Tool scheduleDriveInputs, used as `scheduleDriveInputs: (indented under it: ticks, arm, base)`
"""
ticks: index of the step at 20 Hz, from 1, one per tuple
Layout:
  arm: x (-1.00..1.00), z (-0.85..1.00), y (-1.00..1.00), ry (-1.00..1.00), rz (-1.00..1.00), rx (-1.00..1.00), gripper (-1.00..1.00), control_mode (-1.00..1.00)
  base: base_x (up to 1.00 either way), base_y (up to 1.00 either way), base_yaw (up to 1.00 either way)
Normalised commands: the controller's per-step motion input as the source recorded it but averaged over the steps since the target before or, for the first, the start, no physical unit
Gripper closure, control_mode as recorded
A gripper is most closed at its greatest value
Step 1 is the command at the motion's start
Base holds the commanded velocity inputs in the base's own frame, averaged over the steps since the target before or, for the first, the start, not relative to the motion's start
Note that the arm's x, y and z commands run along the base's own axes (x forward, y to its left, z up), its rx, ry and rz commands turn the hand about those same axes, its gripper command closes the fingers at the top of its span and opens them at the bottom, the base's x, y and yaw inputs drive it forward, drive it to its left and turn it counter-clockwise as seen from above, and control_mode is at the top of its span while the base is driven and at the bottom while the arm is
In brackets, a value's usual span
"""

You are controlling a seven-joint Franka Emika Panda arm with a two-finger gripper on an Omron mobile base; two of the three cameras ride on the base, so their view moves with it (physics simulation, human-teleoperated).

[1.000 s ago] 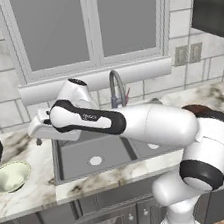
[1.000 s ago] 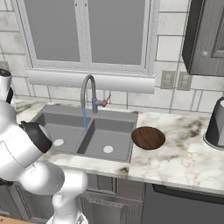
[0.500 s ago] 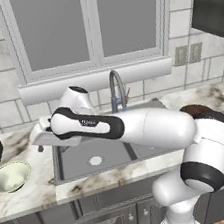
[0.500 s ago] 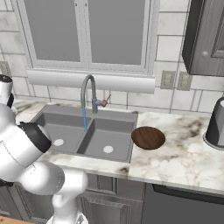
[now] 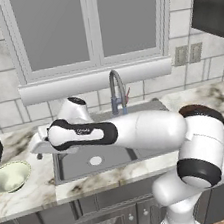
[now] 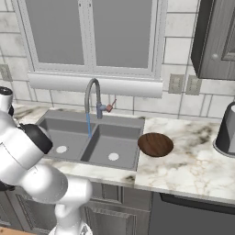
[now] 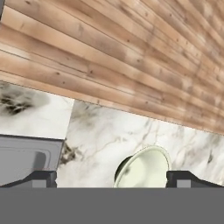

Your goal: Rinse each bowl for a few seconds and place them down in the sink or on the counter.

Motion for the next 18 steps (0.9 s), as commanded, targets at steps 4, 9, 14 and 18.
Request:
scheduleDriveInputs:
  ticks: [4,9,14,18]
  arm:
    - [0.12,-0.24,0.22,-0.03,0.00,0.00,-1.00,-1.00]
    - [0.19,-0.24,0.21,-0.01,0.00,0.00,-1.00,-1.00]
    - [0.18,-0.17,0.17,0.00,0.00,0.00,-1.00,-1.00]
    - [0.17,-0.17,0.17,0.00,-0.01,0.01,-1.00,-1.00]
  base:
    - [0.00,0.00,0.00]
    - [0.00,0.00,0.00]
    - [0.00,0.00,0.00]
    - [0.00,0.00,0.00]
